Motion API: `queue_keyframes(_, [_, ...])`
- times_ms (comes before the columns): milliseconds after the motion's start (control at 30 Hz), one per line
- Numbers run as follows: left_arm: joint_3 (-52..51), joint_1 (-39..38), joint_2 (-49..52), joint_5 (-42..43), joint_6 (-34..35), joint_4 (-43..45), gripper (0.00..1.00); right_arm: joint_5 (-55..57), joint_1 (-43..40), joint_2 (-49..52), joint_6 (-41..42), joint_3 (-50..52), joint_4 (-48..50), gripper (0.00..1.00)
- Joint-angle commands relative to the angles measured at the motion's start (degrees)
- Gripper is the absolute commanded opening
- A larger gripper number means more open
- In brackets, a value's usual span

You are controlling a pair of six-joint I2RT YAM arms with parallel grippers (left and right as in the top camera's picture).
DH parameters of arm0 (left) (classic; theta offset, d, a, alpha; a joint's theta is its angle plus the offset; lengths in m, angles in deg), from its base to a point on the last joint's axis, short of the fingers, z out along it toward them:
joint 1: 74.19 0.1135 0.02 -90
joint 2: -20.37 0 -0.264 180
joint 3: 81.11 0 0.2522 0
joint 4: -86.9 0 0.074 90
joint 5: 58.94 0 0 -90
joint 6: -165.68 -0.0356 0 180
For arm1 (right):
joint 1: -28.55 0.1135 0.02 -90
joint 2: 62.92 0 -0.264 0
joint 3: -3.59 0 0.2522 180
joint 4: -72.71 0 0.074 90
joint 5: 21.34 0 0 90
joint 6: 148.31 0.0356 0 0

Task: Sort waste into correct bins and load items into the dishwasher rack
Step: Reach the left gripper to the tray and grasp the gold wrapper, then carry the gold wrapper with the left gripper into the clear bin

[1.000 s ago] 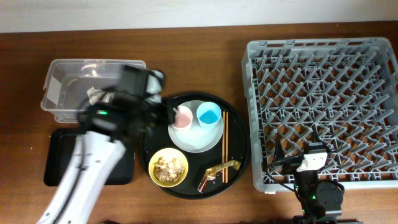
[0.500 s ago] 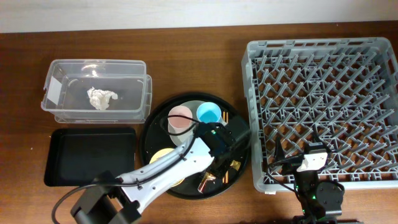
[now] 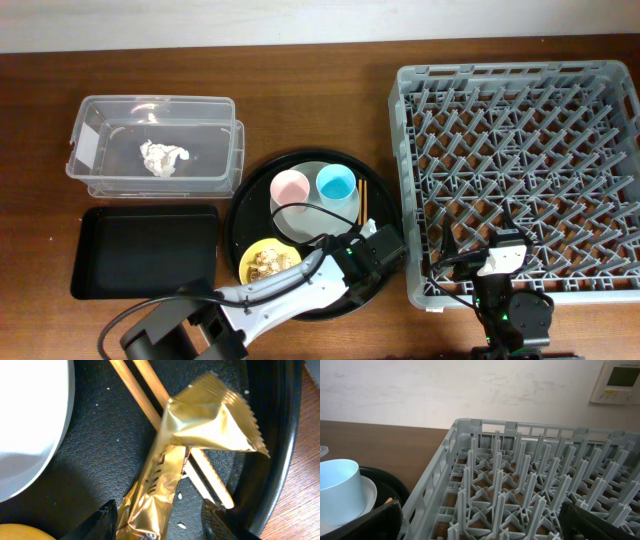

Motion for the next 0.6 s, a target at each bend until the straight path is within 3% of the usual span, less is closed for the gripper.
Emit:
queue_keyframes(0, [-0.50, -0.13, 0.22, -1.51, -0.72, 0.46, 0.53, -0.46, -0.24, -0.33, 0.02, 0.42, -0.02, 0.98])
queue_keyframes(200, [-0.59, -0.11, 2.16, -4.31, -0.72, 3.06, 0.52, -0.48, -0.24, -0.33, 0.02, 0.42, -0.02, 0.98])
queue_keyframes(333, [-0.59, -0.13, 2.78, -4.24, -0.72, 2.91, 0.33, -0.48, -0.24, -0.33, 0.02, 0.42, -0.02, 0.98])
queue_keyframes(400, [-0.59, -0.13, 2.78, -4.15, -0.72, 2.67, 0.08, -0.46, -0.24, -0.33, 0.02, 0.42, -0.02, 0.98])
queue_keyframes(433, [-0.59, -0.13, 2.78, -4.07, -0.72, 2.64, 0.01, -0.46, -0.24, -0.33, 0.02, 0.42, -0.02, 0.98])
queue_keyframes(567, [2.78, -0.13, 1.99, -4.26, -0.70, -1.53, 0.00, -0.46, -0.24, -0.33, 0.02, 0.42, -0.02, 0.98])
